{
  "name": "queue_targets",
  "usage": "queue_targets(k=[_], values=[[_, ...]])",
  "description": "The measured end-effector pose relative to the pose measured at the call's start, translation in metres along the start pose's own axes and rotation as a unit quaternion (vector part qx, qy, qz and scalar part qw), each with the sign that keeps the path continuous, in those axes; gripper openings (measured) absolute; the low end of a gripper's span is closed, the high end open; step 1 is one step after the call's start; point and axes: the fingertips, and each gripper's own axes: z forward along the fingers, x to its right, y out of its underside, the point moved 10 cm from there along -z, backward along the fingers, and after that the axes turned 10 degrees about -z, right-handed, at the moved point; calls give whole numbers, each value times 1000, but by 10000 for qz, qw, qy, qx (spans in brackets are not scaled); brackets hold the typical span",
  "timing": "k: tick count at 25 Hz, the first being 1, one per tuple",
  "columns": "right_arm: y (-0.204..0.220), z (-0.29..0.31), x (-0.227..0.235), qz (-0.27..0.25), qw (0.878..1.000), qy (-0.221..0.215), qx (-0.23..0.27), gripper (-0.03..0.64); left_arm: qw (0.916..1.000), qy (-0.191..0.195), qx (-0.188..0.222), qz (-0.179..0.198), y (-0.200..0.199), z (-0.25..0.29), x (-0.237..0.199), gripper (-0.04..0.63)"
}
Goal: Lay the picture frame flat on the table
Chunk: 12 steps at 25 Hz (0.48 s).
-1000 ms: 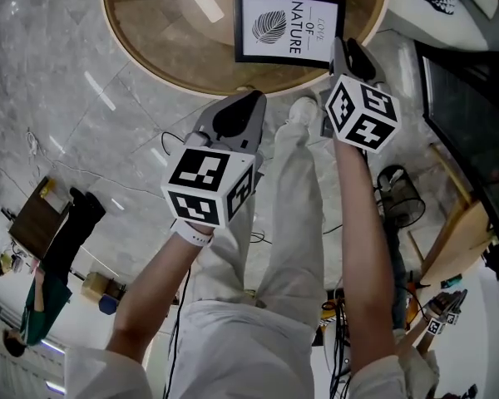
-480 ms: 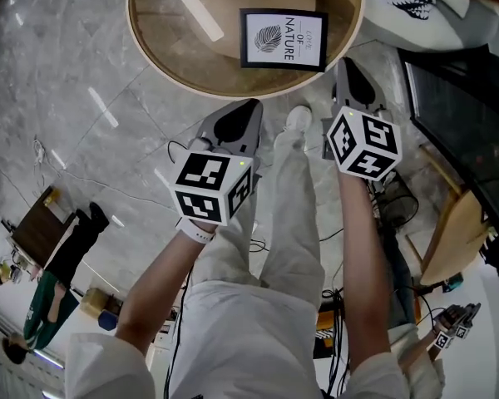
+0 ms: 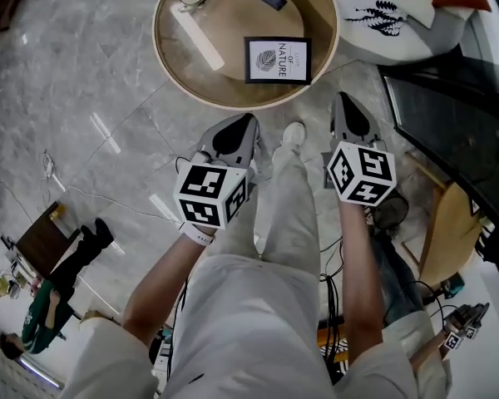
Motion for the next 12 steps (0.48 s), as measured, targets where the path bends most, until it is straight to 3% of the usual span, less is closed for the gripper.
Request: queue_targets(k=[12], values=[[-69,-116,-28,-541,9978,-122,366,6,9975,86,592,381,-52,-101,48,3]])
